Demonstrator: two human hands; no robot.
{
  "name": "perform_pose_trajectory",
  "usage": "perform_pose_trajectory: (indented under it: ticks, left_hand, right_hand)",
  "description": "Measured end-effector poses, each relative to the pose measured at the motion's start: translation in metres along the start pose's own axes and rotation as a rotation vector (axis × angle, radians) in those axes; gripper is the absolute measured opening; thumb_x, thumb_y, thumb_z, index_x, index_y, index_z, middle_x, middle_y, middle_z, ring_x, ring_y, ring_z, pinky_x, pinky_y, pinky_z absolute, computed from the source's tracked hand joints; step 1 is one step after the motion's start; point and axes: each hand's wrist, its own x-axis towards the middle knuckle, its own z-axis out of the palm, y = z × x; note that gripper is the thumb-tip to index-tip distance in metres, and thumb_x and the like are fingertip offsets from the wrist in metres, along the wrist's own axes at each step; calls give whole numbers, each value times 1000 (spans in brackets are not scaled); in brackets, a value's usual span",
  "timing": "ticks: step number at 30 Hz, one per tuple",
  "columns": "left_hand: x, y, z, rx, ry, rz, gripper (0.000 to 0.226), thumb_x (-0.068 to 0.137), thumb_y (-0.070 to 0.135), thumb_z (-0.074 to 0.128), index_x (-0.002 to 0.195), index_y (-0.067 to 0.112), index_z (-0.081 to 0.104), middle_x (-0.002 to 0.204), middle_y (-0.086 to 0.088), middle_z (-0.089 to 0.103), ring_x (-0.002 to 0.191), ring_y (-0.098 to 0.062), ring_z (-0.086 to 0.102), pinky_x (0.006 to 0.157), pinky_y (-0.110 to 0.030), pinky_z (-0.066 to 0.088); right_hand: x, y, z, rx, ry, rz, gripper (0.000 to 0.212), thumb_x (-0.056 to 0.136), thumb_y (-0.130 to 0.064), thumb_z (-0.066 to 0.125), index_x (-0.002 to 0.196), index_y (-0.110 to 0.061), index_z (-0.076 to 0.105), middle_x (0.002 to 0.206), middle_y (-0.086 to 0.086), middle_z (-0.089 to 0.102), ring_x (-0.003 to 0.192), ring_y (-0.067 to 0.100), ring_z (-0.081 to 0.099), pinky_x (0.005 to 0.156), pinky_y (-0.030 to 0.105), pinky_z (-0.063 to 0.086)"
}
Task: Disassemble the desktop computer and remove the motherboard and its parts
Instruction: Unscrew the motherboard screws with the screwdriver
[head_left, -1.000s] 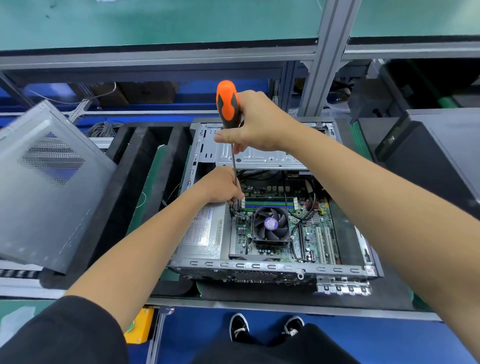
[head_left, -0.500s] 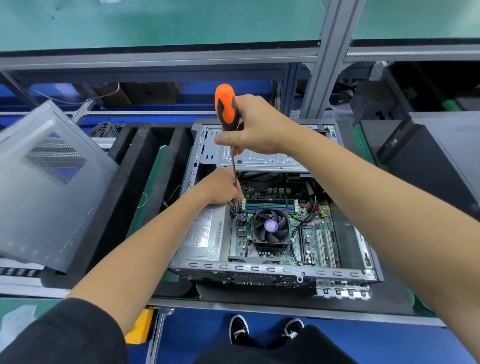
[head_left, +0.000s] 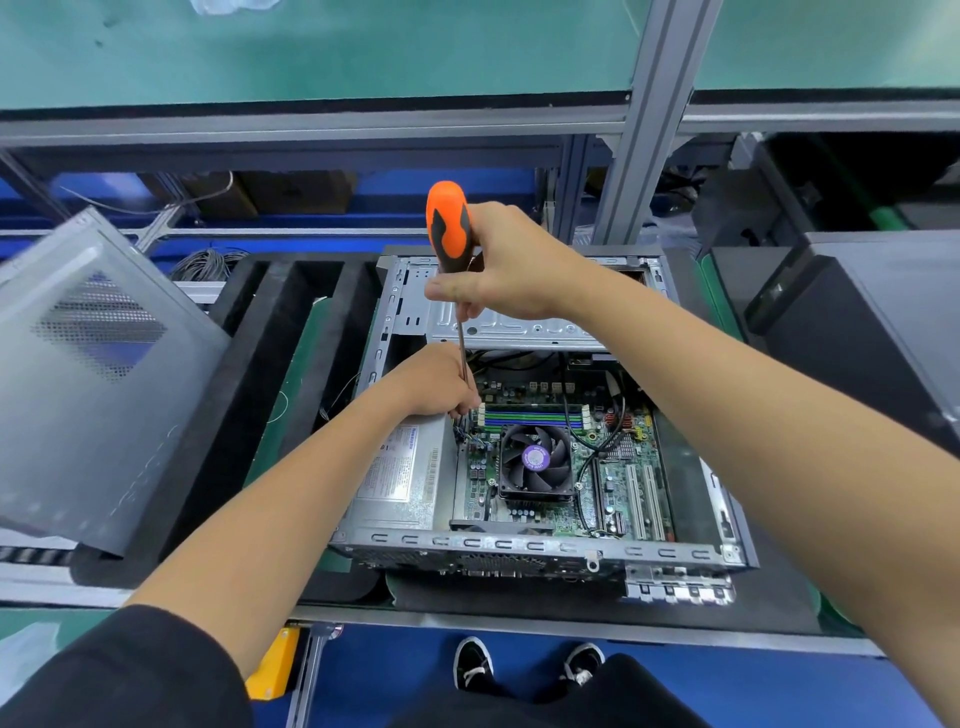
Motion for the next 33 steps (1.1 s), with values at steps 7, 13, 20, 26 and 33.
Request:
perform_pose_trajectory:
  ticks: [7,13,20,26,33]
  left_hand:
    - [0,0,0,-7,-7,-7,5,75,3,69,72,1,73,65,-4,71,55,-7,66,70,-30,58]
    - [-1,0,0,-12,13,0,7,77,6,69,71,3,73,65,-3,71,59,-15,69,64,-27,57]
    - [-2,1,1,28,35,-5,6,75,9,69,72,4,72,67,-2,71,61,-12,67,71,-34,59]
    - [-2,2,1,11,23,-12,6,76,5,70,70,4,73,66,-3,71,57,-8,66,70,-31,58]
    - [-3,2,0,20,17,-1,6,75,4,69,70,3,73,65,-3,71,58,-8,67,71,-33,59]
  right_hand:
    - [3,-1,-1,-27,-24,13,27,88,-20,73,86,1,55,75,15,70,61,12,71,64,29,59]
    - [4,-4,0,-35,-25,-7,24,88,-22,73,83,-9,53,77,14,69,62,10,71,64,26,59]
    - [1,-2,-3,-2,-19,-1,24,88,-21,72,86,-6,54,79,16,69,62,12,71,64,30,60]
    - [0,-2,2,-29,-11,-11,24,88,-20,73,84,-7,53,77,15,68,60,11,70,64,29,59]
    - [0,-2,0,-16,-20,-3,25,88,-20,72,86,-2,54,78,16,69,61,12,71,64,29,59]
